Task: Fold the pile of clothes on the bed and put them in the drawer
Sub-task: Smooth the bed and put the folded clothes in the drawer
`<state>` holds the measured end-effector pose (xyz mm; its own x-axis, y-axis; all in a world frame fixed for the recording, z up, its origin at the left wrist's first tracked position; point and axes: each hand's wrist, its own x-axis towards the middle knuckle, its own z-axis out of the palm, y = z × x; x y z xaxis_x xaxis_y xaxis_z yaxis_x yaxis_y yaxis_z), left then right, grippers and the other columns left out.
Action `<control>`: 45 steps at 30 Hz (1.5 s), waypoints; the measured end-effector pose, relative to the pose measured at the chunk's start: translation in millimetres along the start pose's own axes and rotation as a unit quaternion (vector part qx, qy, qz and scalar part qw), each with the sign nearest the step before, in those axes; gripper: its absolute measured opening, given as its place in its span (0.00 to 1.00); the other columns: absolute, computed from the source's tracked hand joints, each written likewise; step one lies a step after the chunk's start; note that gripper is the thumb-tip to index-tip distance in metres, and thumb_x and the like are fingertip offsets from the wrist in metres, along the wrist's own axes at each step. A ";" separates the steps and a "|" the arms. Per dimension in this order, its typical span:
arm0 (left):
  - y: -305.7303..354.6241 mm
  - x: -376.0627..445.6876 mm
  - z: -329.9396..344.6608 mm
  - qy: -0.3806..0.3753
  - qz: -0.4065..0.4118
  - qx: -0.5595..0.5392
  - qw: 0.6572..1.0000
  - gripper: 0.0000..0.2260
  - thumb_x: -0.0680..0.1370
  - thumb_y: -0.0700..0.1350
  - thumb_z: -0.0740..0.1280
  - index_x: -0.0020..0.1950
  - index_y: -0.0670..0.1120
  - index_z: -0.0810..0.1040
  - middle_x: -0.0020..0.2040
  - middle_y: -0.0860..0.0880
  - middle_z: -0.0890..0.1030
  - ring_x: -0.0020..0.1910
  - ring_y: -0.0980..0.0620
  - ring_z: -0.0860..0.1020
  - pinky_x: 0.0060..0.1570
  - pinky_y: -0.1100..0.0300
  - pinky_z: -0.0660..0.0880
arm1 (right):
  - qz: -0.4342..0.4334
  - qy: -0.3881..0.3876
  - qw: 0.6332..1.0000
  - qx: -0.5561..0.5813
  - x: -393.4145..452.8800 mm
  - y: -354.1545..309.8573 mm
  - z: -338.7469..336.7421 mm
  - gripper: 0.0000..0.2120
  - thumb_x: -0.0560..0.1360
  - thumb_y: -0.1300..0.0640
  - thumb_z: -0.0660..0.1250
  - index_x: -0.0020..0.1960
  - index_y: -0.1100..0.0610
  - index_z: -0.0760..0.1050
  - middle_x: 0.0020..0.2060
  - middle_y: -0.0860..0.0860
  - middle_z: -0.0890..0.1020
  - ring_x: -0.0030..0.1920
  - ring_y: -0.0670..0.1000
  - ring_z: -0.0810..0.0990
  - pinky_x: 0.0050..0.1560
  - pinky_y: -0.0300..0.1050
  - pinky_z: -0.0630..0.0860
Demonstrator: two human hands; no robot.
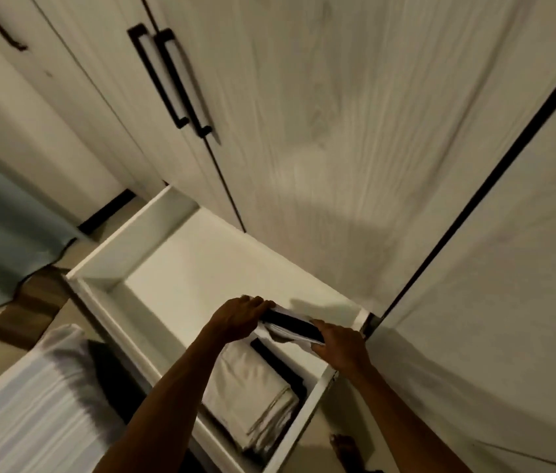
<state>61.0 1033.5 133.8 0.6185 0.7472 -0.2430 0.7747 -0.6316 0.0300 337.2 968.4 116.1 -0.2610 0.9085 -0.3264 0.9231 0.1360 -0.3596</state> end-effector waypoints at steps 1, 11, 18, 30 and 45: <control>-14.5 14.1 4.9 0.011 0.036 0.003 0.999 0.22 0.73 0.42 0.59 0.68 0.49 0.67 0.52 0.47 0.82 0.39 0.42 0.81 0.29 0.53 0.78 | 0.025 0.005 1.000 0.007 8.7 -4.6 5.2 0.30 0.78 0.38 0.64 0.77 0.43 0.63 0.66 0.48 0.80 0.63 0.54 0.80 0.60 0.49 0.78; -101.3 141.9 112.2 0.107 0.195 0.025 0.975 0.25 0.76 0.36 0.57 0.75 0.42 0.67 0.65 0.39 0.78 0.51 0.37 0.81 0.45 0.48 0.80 | 0.170 0.154 0.966 -0.121 120.0 19.6 86.2 0.29 0.64 0.56 0.78 0.65 0.56 0.80 0.51 0.57 0.84 0.43 0.60 0.84 0.42 0.52 0.80; -87.1 155.7 241.7 -0.001 0.144 -0.041 0.989 0.39 0.72 0.44 0.73 0.80 0.51 0.60 0.79 0.41 0.61 0.75 0.35 0.64 0.70 0.36 0.66 | 0.305 0.065 0.946 -0.088 144.1 15.9 195.6 0.36 0.67 0.60 0.80 0.72 0.58 0.73 0.73 0.62 0.68 0.61 0.68 0.79 0.54 0.66 0.80; -64.0 121.5 224.8 -0.044 0.003 -0.154 0.987 0.33 0.81 0.67 0.47 0.81 0.50 0.53 0.81 0.45 0.57 0.78 0.42 0.58 0.74 0.41 0.58 | 0.285 0.085 0.953 0.059 124.5 0.0 202.2 0.49 0.62 0.43 0.81 0.76 0.57 0.66 0.75 0.59 0.68 0.70 0.64 0.73 0.59 0.62 0.79; 35.9 -77.7 126.5 0.059 -0.340 -0.231 0.910 0.33 0.81 0.63 0.51 0.80 0.46 0.56 0.80 0.42 0.57 0.75 0.39 0.65 0.71 0.40 0.65 | 0.014 0.017 0.999 0.026 35.9 -100.0 144.6 0.37 0.78 0.35 0.55 0.81 0.52 0.54 0.79 0.55 0.59 0.73 0.62 0.70 0.62 0.60 0.77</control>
<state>24.2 926.6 31.1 -0.0346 0.9667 -0.2534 0.9394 0.1180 0.3219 194.7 930.3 13.9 -0.2247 0.9249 -0.3068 0.9134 0.0903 -0.3968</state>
